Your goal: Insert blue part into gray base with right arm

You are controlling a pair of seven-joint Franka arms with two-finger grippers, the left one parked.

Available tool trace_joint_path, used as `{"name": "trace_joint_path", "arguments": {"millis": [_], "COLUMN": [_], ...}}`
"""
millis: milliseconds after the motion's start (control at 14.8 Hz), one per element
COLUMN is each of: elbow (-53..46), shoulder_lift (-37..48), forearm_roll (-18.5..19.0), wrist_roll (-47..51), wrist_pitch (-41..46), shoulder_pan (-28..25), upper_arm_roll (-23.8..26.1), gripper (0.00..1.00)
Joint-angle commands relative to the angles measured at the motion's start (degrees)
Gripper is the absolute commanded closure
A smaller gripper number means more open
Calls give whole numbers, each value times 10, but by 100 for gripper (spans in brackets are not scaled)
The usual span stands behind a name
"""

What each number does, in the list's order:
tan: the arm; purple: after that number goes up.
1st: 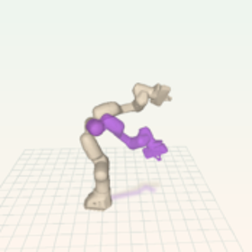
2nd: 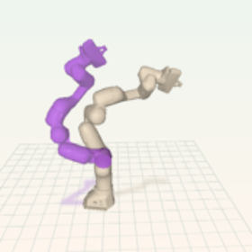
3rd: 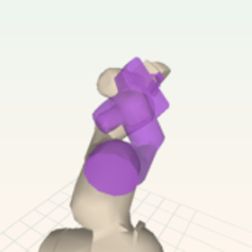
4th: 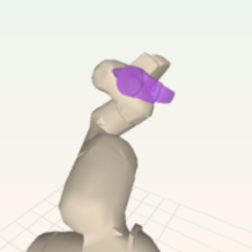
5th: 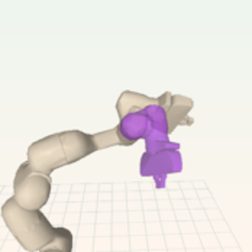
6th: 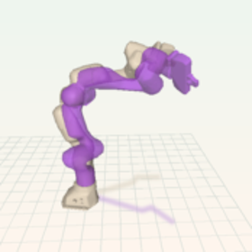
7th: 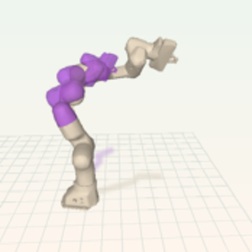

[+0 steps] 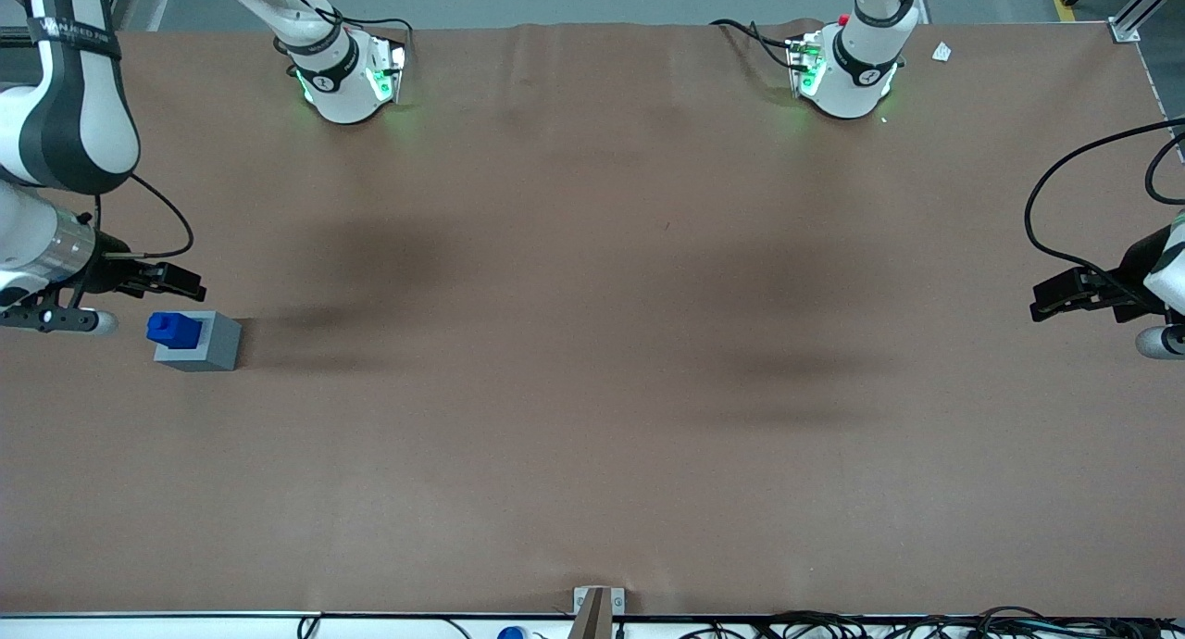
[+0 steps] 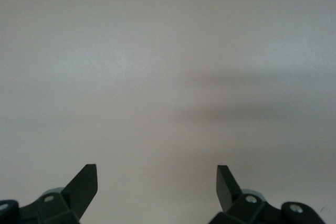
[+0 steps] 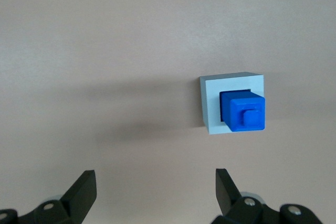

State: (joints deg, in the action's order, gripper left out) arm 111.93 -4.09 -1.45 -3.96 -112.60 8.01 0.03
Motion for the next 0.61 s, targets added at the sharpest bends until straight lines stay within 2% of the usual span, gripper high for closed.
{"name": "trace_joint_path", "arguments": {"millis": [0,271,542], "elbow": [13,11,-21], "shoulder_lift": [42,94,121], "forearm_roll": [-6,-6,-6], "wrist_roll": [11,14,13], "wrist_pitch": [14,33,88], "shoulder_pan": [-11,-26,-31], "upper_arm_roll": [-2,-1,-1], "gripper": [0,0,0]}}
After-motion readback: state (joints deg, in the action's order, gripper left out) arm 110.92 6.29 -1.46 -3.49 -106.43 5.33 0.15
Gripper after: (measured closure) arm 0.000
